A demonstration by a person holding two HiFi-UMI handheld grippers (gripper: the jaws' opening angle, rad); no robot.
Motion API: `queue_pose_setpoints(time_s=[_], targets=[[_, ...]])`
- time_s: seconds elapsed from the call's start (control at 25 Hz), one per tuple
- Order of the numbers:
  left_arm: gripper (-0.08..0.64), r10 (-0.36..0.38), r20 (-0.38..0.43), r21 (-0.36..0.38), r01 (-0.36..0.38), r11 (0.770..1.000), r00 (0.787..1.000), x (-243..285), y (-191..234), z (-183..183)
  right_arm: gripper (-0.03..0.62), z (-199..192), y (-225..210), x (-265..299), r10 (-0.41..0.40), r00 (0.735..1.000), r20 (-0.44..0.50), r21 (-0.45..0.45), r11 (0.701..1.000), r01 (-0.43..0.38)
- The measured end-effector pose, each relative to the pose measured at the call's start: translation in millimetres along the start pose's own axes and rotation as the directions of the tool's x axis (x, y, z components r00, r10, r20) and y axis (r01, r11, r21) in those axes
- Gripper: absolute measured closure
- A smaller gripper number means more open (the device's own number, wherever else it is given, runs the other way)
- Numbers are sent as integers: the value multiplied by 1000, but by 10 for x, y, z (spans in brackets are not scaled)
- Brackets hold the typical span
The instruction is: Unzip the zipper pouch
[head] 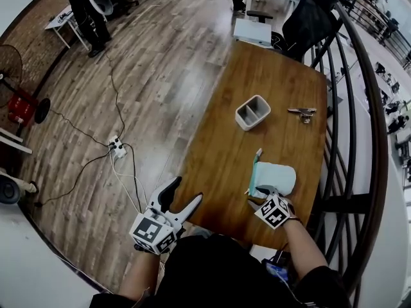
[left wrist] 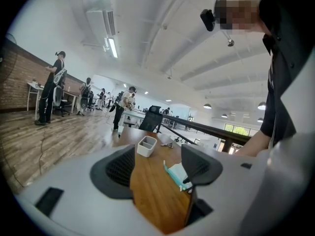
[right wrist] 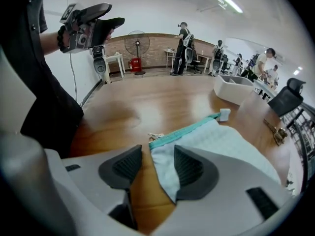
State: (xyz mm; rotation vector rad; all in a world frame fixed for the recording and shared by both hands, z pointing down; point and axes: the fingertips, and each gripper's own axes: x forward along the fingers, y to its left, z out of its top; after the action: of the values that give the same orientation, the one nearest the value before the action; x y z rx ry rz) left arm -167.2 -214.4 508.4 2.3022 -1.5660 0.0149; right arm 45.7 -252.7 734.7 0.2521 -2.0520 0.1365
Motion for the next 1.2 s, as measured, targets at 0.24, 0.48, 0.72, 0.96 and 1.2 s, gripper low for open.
queue_pose_setpoints(time_s=[0.24, 0.48, 0.72, 0.96, 1.2], targets=[[256, -1, -15, -9, 1, 1000, 1000, 19, 29, -50, 438, 39, 57, 39, 79, 993, -86, 5, 997, -79], [258, -33, -32, -11, 33, 999, 999, 85, -35, -122, 527, 16, 91, 12, 46, 996, -75, -39, 998, -49], [322, -145, -65, -18, 144, 989, 987, 215, -235, -208, 537, 224, 73, -307, -6, 997, 78, 16, 1000, 5], [336, -226, -79, 10, 227, 974, 971, 370, -445, -226, 538, 405, 2, -700, -96, 976, 193, 40, 995, 89], [342, -357, -113, 69, 366, 928, 927, 544, -770, -196, 540, 572, -24, -1150, -154, 942, 298, 93, 987, 131]])
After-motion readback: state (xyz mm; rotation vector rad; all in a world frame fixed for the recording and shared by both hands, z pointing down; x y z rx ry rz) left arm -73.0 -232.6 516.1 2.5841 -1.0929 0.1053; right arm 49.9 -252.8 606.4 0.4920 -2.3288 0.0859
